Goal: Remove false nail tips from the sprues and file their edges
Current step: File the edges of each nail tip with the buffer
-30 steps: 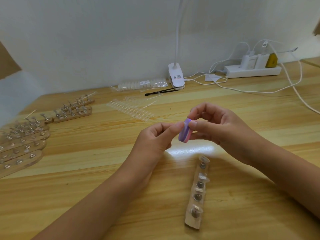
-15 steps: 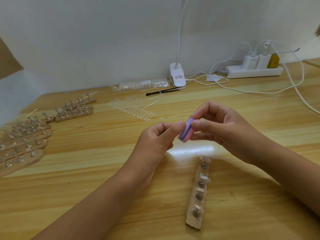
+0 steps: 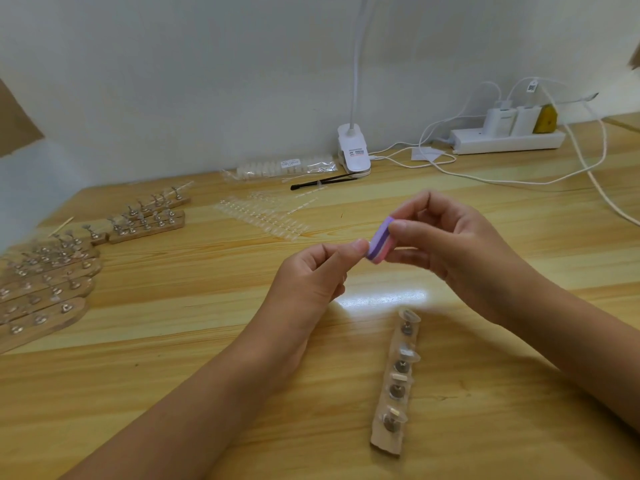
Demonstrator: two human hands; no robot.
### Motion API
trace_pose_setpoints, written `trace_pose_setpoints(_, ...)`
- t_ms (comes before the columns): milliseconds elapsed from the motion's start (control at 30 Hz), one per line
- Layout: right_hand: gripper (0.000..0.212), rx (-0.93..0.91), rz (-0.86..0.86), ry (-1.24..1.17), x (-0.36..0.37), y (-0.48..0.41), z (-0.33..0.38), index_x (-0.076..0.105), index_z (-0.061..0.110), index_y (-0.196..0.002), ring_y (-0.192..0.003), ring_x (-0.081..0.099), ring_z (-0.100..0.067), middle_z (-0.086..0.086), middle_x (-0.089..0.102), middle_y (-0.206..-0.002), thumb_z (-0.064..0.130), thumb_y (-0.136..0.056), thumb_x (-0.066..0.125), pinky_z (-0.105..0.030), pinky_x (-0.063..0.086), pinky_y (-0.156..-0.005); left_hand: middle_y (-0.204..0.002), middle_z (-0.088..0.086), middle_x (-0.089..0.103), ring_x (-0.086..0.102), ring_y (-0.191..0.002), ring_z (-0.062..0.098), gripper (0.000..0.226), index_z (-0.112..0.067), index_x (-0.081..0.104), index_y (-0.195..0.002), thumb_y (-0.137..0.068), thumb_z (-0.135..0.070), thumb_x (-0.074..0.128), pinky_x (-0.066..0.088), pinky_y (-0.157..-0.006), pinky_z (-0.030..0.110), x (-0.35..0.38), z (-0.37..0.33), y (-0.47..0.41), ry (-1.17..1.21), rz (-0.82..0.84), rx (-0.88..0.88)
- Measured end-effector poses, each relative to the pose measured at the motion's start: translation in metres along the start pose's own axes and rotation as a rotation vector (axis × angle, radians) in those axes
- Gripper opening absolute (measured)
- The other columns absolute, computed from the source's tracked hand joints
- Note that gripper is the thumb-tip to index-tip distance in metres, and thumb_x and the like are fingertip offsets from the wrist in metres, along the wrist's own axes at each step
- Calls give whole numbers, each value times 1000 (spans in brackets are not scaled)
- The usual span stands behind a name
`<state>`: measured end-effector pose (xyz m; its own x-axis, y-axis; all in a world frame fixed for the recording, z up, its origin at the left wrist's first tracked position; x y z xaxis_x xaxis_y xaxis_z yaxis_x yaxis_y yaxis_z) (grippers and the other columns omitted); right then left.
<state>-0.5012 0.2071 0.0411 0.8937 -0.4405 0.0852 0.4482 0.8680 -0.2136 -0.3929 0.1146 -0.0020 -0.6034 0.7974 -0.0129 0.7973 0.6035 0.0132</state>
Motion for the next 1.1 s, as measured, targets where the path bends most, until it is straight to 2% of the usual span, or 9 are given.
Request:
trace_pose_setpoints(233, 20, 33, 160, 117, 15, 2, -1, 63, 10, -93, -72, 66, -12, 4, 67, -77, 24, -81, 69, -21, 54, -69, -64, -22, 55, 46, -66, 3, 22, -35, 74, -69, -67, -57, 75, 42, -78, 27, 1, 1, 1, 3, 2, 6)
trace_pose_setpoints(433, 21, 3, 73, 114, 4, 0, -1, 67, 13, -93, -73, 65, -9, 4, 67, -78, 27, -78, 67, -18, 53, -68, -62, -23, 59, 54, -61, -7, 18, -33, 73, -73, -75, -51, 76, 41, -77, 22, 5, -6, 2, -82, 31, 65)
trace_pose_setpoints(600, 16, 12, 144, 150, 10, 1, -2, 69, 15, -92, -75, 65, -7, 5, 69, -80, 26, -80, 66, -17, 53, -68, -63, -23, 59, 51, -61, -5, 19, -36, 72, -64, -76, -51, 75, 42, -78, 24, 5, -7, 1, -62, 44, 53)
trace_pose_setpoints(800, 18, -22, 113, 178, 7, 0, -1, 71, 17, -94, -78, 65, -7, 4, 70, -85, 29, -81, 65, -17, 52, -71, -66, -20, 62, 55, -62, -10, 28, -29, 73, -76, -66, -54, 72, 45, -64, 8, 10, -12, 5, -118, 79, 91)
trace_pose_setpoints(933, 18, -11, 172, 197, 9, 1, 0, 70, 16, -96, -78, 65, -6, 5, 71, -84, 28, -83, 65, -16, 51, -70, -61, -21, 57, 51, -60, -5, 23, -34, 72, -66, -68, -57, 75, 44, -71, 18, 8, -7, 2, -100, 67, 31)
trace_pose_setpoints(1033, 18, -16, 163, 212, 10, 0, -2, 72, 17, -95, -77, 64, -7, 5, 70, -84, 28, -83, 65, -16, 51, -69, -66, -18, 61, 54, -62, -7, 24, -33, 74, -71, -63, -55, 74, 44, -64, 9, 13, -8, 6, -129, 111, 58)
trace_pose_setpoints(1100, 16, -14, 155, 213, 9, 0, -2, 72, 18, -95, -78, 64, -7, 4, 71, -85, 27, -84, 65, -16, 51, -69, -68, -18, 60, 53, -63, -6, 25, -32, 74, -74, -64, -54, 74, 45, -65, 10, 17, -9, 7, -136, 126, 57)
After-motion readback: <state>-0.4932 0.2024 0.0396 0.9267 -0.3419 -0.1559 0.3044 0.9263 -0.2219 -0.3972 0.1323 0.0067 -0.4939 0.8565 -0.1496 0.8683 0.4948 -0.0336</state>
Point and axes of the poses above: each hand's wrist, its own y-axis away from the middle knuckle, its own x-axis out of the palm, z = x × y, the point moved 10 cm from there along -y, towards the middle knuckle
